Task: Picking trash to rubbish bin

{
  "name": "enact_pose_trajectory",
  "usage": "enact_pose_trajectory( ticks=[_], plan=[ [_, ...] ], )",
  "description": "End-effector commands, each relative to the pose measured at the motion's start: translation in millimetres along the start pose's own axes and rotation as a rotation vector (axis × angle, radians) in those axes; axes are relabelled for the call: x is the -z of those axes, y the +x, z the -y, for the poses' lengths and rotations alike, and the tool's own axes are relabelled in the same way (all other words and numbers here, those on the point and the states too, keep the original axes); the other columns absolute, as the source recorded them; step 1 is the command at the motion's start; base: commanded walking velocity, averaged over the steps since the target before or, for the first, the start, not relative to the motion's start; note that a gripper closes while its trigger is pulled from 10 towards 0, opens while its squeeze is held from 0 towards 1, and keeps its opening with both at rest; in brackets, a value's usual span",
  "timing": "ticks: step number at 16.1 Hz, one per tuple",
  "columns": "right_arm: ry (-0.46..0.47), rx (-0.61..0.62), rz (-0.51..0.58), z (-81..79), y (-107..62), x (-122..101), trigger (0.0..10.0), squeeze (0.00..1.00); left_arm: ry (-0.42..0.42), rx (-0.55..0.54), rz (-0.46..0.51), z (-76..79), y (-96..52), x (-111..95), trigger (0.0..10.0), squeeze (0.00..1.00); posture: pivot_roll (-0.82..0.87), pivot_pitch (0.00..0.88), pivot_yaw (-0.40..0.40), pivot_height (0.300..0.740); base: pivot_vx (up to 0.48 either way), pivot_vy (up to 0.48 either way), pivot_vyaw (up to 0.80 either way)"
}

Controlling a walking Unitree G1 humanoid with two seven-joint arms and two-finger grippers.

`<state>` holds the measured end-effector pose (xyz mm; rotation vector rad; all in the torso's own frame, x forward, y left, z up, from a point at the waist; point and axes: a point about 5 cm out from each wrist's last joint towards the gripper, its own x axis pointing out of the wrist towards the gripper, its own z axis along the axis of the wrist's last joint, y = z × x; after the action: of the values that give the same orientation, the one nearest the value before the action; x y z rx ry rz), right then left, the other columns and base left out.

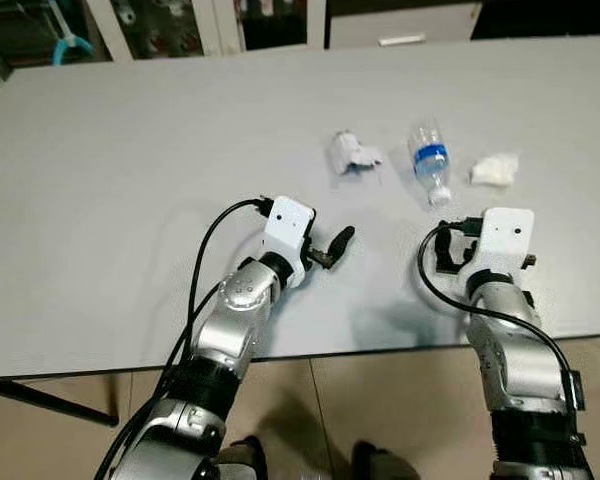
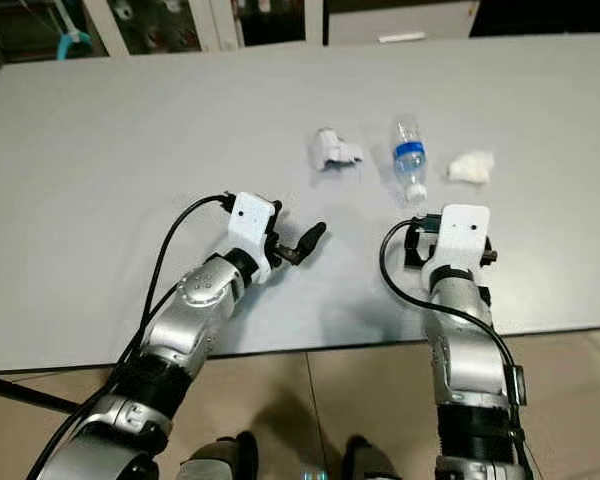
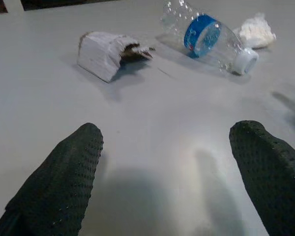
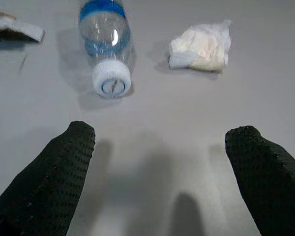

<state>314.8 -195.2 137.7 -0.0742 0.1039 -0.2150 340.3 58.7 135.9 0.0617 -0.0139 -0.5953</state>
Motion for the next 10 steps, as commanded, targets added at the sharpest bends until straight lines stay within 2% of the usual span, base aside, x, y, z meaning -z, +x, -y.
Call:
enact_pose_trajectory(
  ticks=[1,10],
  plan=[
    [0.004,-0.001,0.012,0.3,2.0,-1.7,10.0,0.00,0.012,0.008,-0.012,-0.4,-2.3,0.6,10.0,0.00,0.17,0.243,0.049,0.740,0.000,0.000,0.00],
    [-0.015,-0.061,0.010,-6.2,16.2,5.9,10.0,0.00,0.031,-0.021,-0.042,-8.4,-18.7,-0.1,10.0,0.00,0.23,0.290,0.048,0.740,0.000,0.000,0.00]
  ],
)
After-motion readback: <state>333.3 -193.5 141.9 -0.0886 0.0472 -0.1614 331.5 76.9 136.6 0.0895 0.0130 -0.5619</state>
